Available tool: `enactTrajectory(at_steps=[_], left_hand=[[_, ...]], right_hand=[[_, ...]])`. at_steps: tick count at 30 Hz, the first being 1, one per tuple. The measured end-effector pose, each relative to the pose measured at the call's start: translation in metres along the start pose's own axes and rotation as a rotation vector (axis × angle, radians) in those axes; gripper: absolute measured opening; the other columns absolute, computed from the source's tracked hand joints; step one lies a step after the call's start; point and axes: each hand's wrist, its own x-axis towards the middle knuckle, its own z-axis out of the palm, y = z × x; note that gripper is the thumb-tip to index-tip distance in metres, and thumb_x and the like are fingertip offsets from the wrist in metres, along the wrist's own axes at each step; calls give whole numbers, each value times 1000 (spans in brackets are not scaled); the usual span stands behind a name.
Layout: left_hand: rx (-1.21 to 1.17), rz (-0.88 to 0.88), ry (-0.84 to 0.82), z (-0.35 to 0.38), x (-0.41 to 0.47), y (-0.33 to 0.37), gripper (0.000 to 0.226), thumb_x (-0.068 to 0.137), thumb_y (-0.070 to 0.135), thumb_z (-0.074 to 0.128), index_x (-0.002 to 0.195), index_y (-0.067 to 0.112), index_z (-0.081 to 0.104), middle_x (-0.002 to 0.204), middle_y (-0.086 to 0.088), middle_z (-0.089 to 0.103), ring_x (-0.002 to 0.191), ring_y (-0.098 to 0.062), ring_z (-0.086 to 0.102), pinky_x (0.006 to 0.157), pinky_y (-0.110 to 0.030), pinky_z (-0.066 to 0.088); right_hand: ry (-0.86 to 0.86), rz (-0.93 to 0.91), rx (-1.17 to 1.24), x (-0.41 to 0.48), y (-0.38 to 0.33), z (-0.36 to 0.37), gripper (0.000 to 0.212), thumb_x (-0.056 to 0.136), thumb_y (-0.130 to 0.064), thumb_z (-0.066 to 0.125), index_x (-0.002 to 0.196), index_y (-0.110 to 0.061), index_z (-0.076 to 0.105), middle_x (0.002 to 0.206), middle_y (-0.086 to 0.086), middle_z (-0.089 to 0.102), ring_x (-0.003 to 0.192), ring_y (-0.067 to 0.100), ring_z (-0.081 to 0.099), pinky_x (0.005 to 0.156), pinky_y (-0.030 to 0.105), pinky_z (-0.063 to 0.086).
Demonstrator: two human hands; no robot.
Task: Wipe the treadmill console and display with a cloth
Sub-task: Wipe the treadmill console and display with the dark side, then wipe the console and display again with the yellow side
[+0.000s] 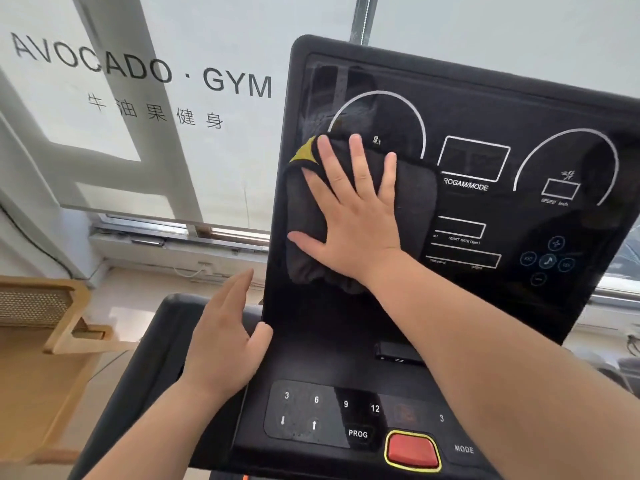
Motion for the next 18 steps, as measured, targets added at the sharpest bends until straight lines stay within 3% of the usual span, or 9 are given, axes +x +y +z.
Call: enactTrajectory(at_steps=[2, 5, 8, 10, 12, 15, 18], left_hand=[[-38, -4, 57, -3, 3, 2, 77, 86, 12, 69, 154, 24, 36, 148, 12, 45, 135, -10, 45, 112, -35, 38], [-112, 70, 141, -14, 10, 14, 69, 87, 14, 65, 150, 26, 40, 138, 15, 48, 118, -6, 51, 101, -34, 43], [-237, 141, 175, -27, 22, 37, 63, 85, 19, 58, 145, 31, 44, 135, 13, 54, 116, -11, 57, 100, -39, 47], [-299, 186, 139, -33, 31, 58, 57, 87, 18, 56, 141, 33, 50, 136, 12, 59, 120, -11, 59, 104, -45, 48], [-370, 197, 0, -40, 37, 85, 53, 87, 20, 56, 138, 36, 56, 134, 14, 63, 123, -9, 59, 107, -46, 47], [-532, 222, -357, -46, 39, 119, 47, 86, 12, 56, 130, 28, 65, 125, 4, 71, 120, -16, 65, 107, -47, 48], [-622, 181, -536, -42, 31, 133, 38, 85, 5, 52, 112, 21, 74, 104, -6, 76, 101, -25, 70, 89, -36, 55]], right_hand=[[11, -80, 126, -6, -5, -4, 85, 89, -75, 53, 157, -25, 41, 173, 3, 15, 160, 37, 3, 122, 71, -2], [-8, -103, 500, -17, 4, -27, 71, 93, -63, 56, 150, -21, 52, 165, -1, 38, 158, 27, 20, 126, 64, 7], [-42, 30, 893, -33, 17, -61, 49, 92, -50, 67, 132, -22, 70, 141, -13, 62, 146, 9, 44, 125, 41, 30], [-98, 118, 1130, -44, 23, -84, 29, 89, -37, 73, 114, -25, 78, 118, -19, 72, 124, 0, 62, 110, 27, 47], [-188, 121, 1311, -51, 23, -102, 15, 89, -28, 73, 102, -25, 79, 101, -11, 79, 103, 4, 73, 93, 24, 56], [-225, 151, 1474, -60, 24, -118, 6, 87, -19, 75, 91, -22, 78, 83, -7, 79, 79, 5, 71, 76, 20, 55], [-108, 260, 1500, -69, 27, -122, 12, 75, -23, 89, 81, -19, 78, 81, 3, 78, 76, 19, 73, 75, 36, 62]])
